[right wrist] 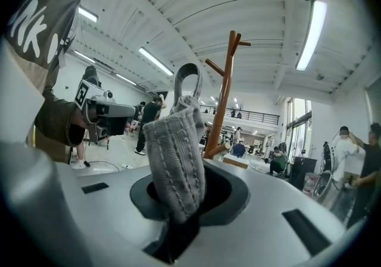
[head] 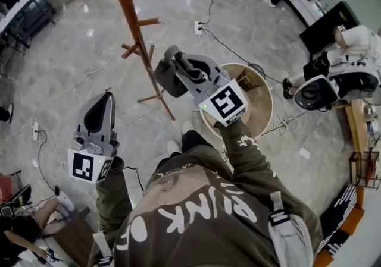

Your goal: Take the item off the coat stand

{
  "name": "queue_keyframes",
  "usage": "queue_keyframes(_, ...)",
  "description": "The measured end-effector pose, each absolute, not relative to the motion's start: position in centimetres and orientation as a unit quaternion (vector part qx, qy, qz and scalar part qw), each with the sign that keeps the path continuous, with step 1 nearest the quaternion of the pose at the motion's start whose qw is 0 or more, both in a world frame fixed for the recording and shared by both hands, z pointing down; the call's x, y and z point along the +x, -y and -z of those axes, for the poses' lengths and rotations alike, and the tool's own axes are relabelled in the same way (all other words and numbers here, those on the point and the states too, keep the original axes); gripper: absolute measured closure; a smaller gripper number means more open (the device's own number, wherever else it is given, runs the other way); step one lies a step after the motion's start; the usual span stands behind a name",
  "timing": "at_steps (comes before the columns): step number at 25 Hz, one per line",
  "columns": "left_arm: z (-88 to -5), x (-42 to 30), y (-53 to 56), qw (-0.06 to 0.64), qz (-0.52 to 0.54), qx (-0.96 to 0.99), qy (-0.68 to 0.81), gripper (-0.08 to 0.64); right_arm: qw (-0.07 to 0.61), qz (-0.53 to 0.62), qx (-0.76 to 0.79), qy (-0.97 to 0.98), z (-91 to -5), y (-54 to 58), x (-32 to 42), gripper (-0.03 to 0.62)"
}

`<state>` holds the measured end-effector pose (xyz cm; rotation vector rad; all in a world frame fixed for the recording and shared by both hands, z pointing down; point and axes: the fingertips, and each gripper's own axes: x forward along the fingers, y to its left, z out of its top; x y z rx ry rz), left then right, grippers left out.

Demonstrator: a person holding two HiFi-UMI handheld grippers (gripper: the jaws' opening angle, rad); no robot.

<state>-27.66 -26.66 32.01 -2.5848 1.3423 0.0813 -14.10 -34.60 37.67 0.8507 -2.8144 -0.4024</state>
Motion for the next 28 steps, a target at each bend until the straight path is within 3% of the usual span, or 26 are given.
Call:
queue_keyframes(12,-31.2,-25.2,20.8,0.123,-0.033,-0.881,-0.455,0.555,0.059,0.126,0.298,0.944,-36.0,26.3,-10.9,0.526)
queue_keyframes(28,-31.5,-13.0,2.0,0.148,0.020,-0.878,-0.454,0.555,0.026,0.126,0.277,0.952,-35.5,7.1,-0.6,0.526)
